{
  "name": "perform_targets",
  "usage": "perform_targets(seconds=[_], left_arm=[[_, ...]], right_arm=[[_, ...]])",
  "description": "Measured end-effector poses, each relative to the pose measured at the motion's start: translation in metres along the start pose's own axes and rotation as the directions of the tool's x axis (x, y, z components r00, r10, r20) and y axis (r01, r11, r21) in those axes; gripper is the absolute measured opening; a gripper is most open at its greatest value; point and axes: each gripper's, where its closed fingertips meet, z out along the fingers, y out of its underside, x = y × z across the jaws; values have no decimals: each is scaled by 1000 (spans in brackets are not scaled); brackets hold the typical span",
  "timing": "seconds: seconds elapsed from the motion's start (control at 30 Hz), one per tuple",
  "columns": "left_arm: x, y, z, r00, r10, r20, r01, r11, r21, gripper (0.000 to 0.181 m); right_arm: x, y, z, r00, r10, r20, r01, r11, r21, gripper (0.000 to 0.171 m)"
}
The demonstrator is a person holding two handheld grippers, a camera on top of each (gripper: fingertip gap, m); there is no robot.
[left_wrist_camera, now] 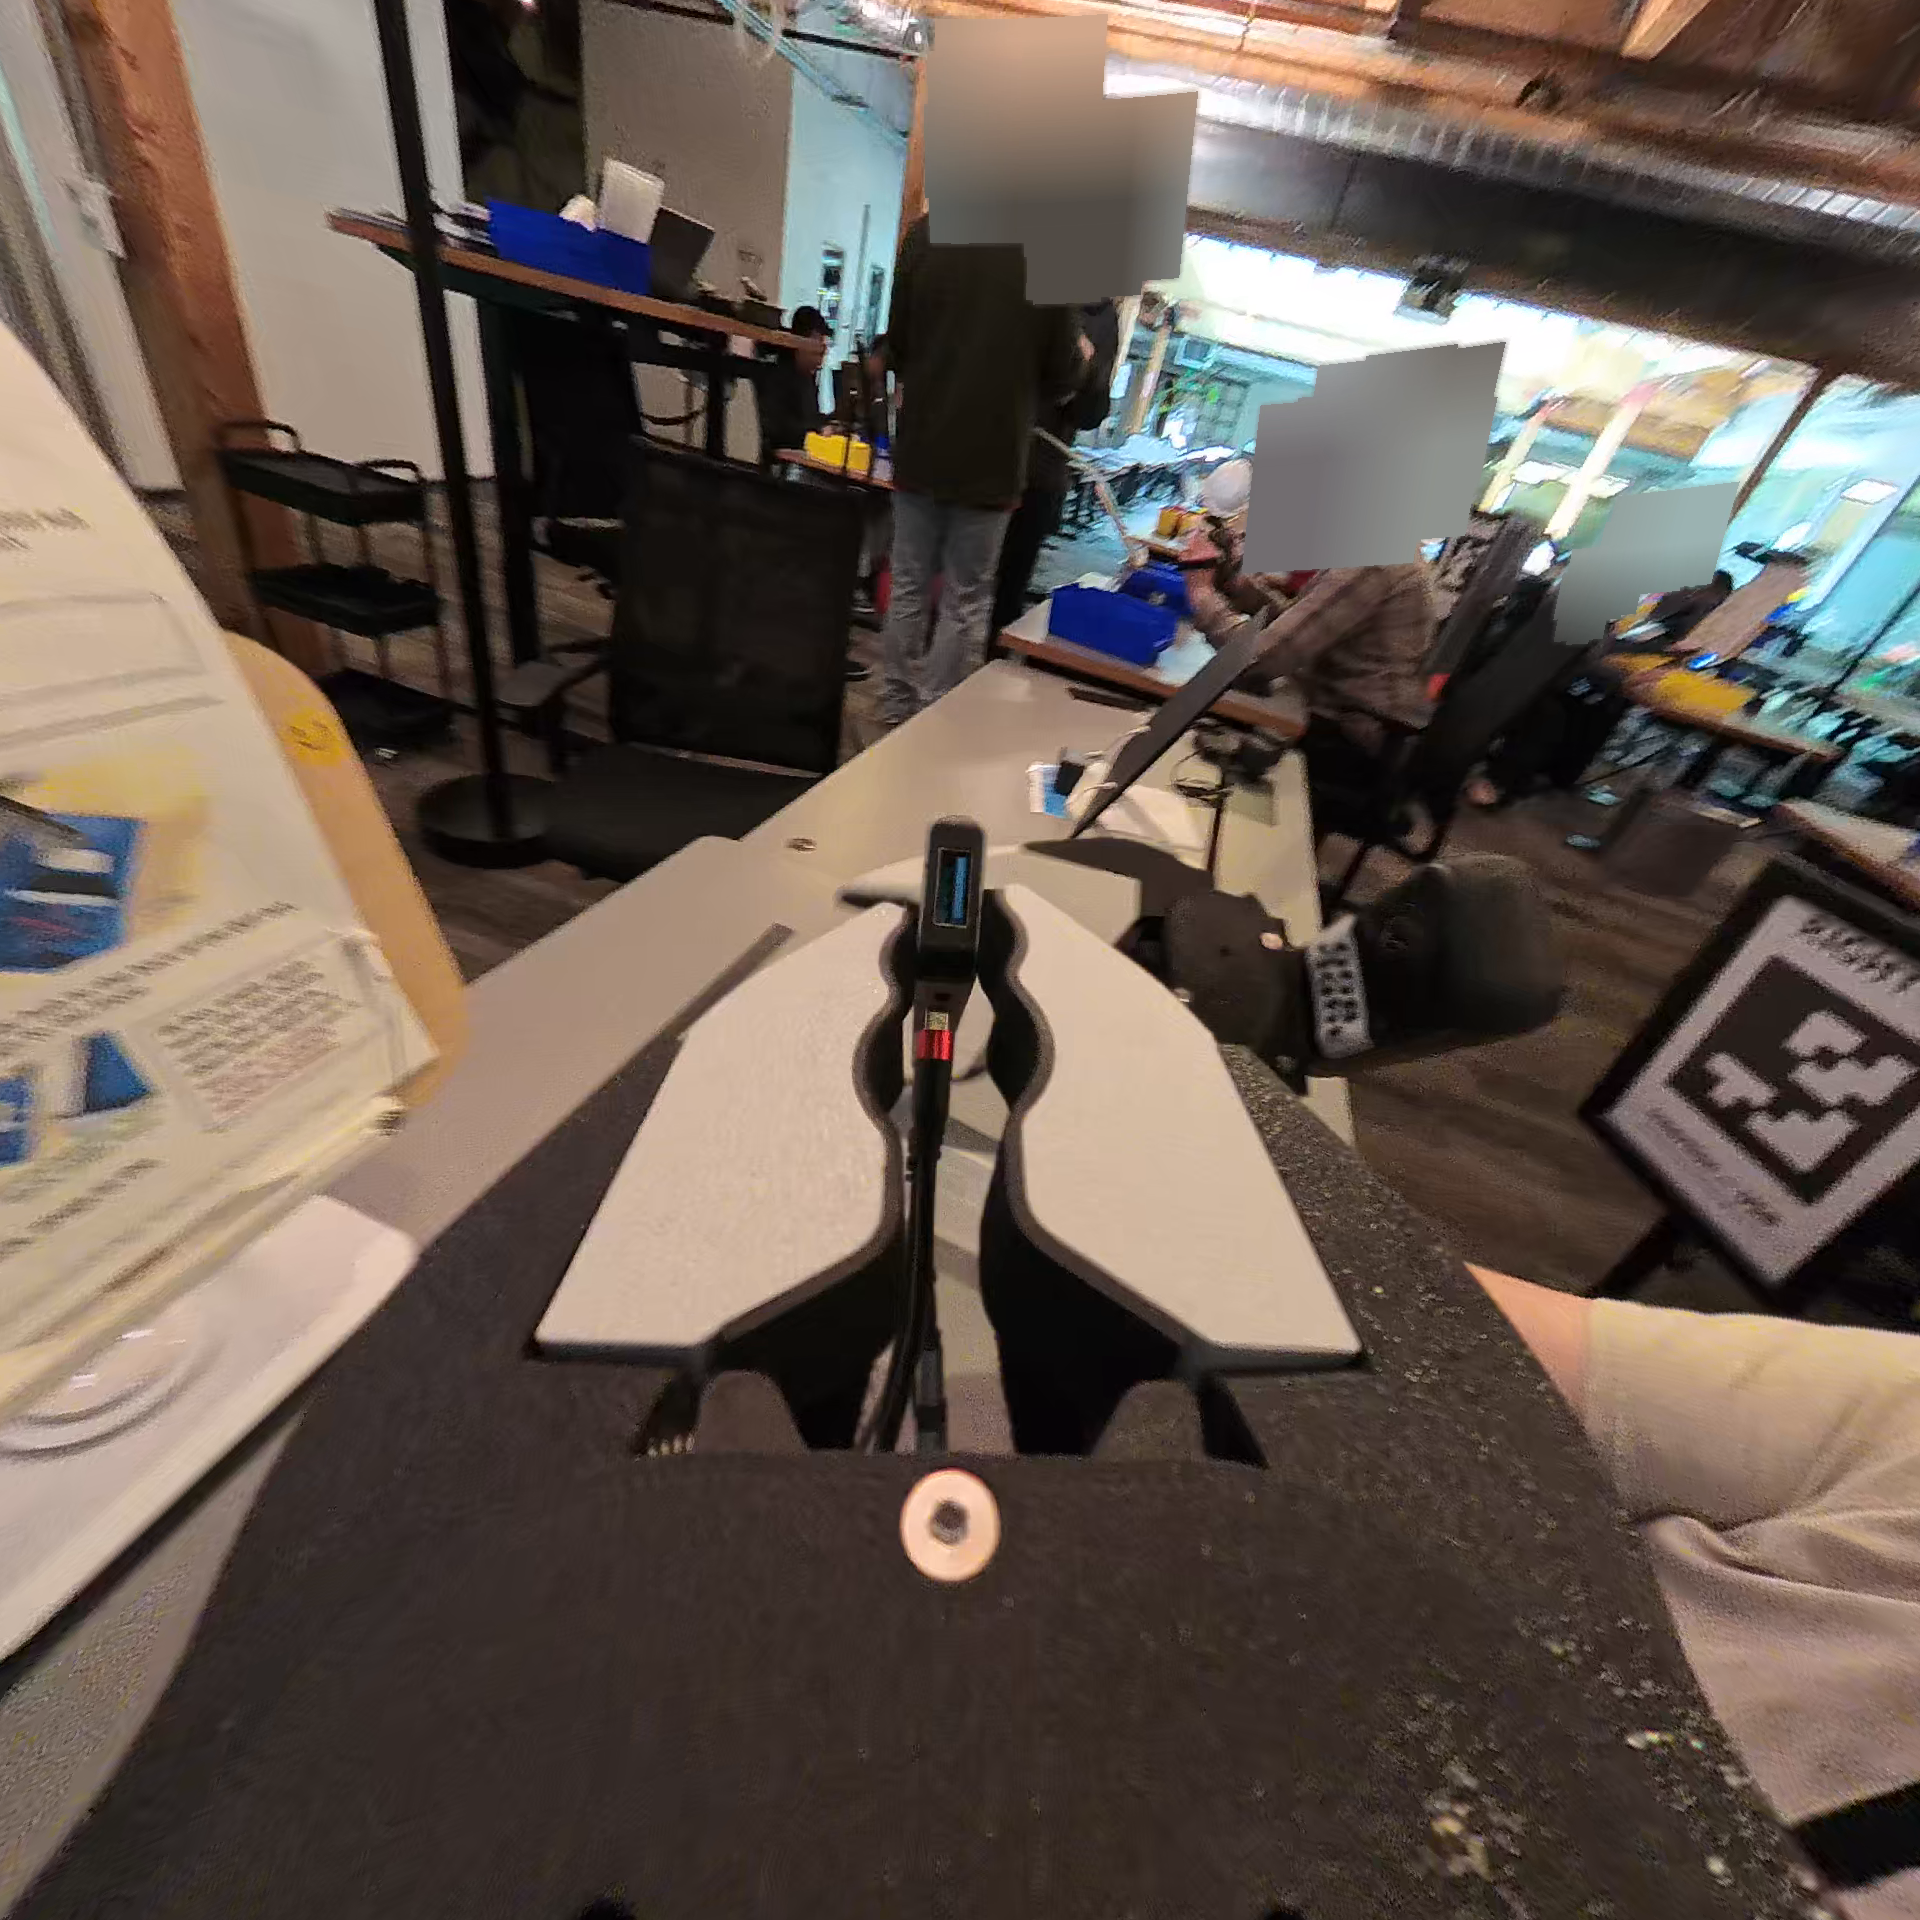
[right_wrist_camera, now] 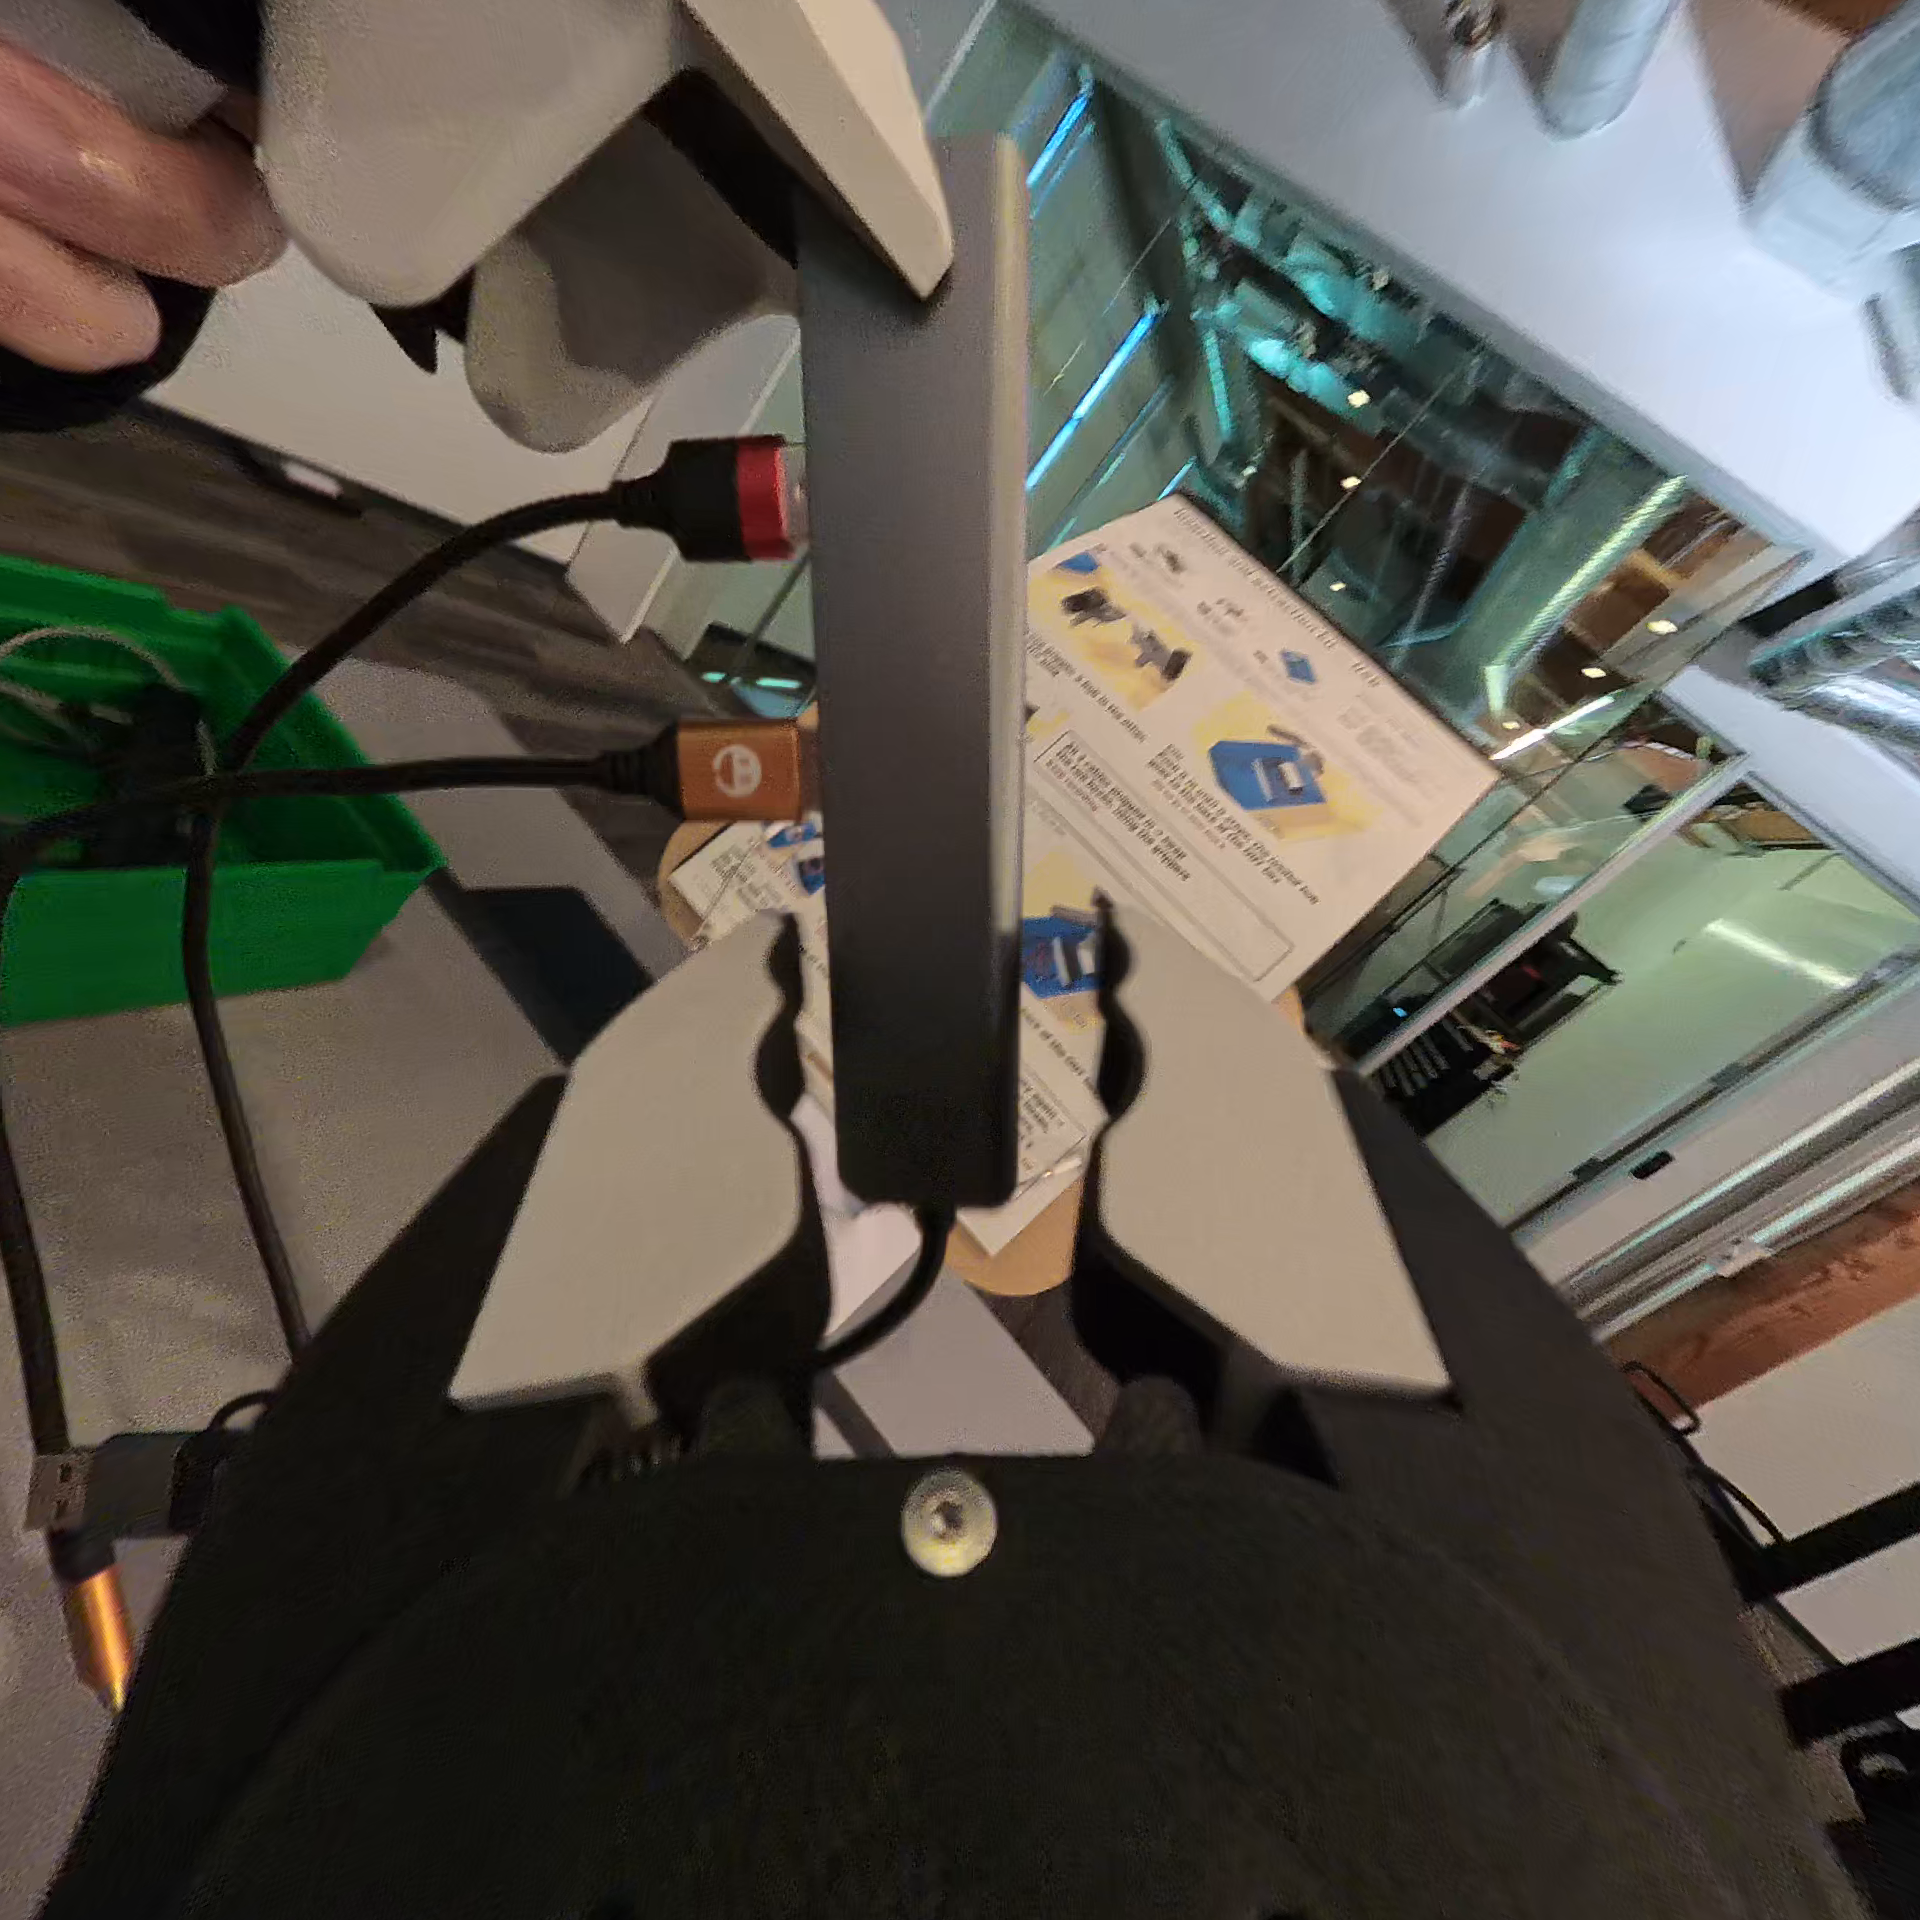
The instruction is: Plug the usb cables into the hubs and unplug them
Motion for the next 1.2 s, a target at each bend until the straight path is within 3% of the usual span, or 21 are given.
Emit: perform_targets(seconds=[0.03,0.17,0.23,0.27,0.37,0.5,0.63,0.77,0.83,0.93,1.03,1.1,1.2], left_arm=[[0,6,4,999,-31,-25,31,999,13,11],[-15,40,8,997,-60,-56,59,998,-14,12],[-15,57,10,980,-144,-140,142,989,-27,41],[-14,66,13,960,-197,-196,192,980,-46,43],[-15,103,23,902,-328,-280,272,937,-221,38],[-17,147,33,868,-411,-280,278,867,-414,24],[-37,178,39,899,-397,-186,279,845,-456,11],[-37,185,34,869,-429,-247,275,833,-480,15],[-32,184,26,897,-322,-303,143,860,-490,25],[-44,189,17,961,95,-260,-211,859,-466,50],[-43,189,20,866,454,-212,-500,766,-403,55],[-34,185,26,808,558,-189,-586,727,-357,52],[-17,180,31,824,522,-221,-566,769,-295,48]], right_arm=[[-6,6,1,998,-11,59,12,1000,-12,31],[-20,38,-4,968,-26,251,53,994,-100,31],[-30,50,-11,937,-59,343,97,991,-97,31],[-35,57,-14,923,-66,380,112,989,-100,31],[-47,79,-21,884,-73,462,149,980,-131,31],[-70,102,-31,810,-91,579,188,976,-109,31],[-79,127,-29,773,-74,630,238,954,-180,31],[-83,133,-29,761,-43,648,237,947,-216,31],[-82,133,-33,749,21,662,192,950,-247,31],[-83,131,-45,704,137,697,96,954,-285,31],[-85,125,-56,636,224,739,11,954,-298,31],[-86,122,-62,607,242,757,-15,956,-293,31],[-86,120,-71,581,250,774,-26,957,-290,31]])
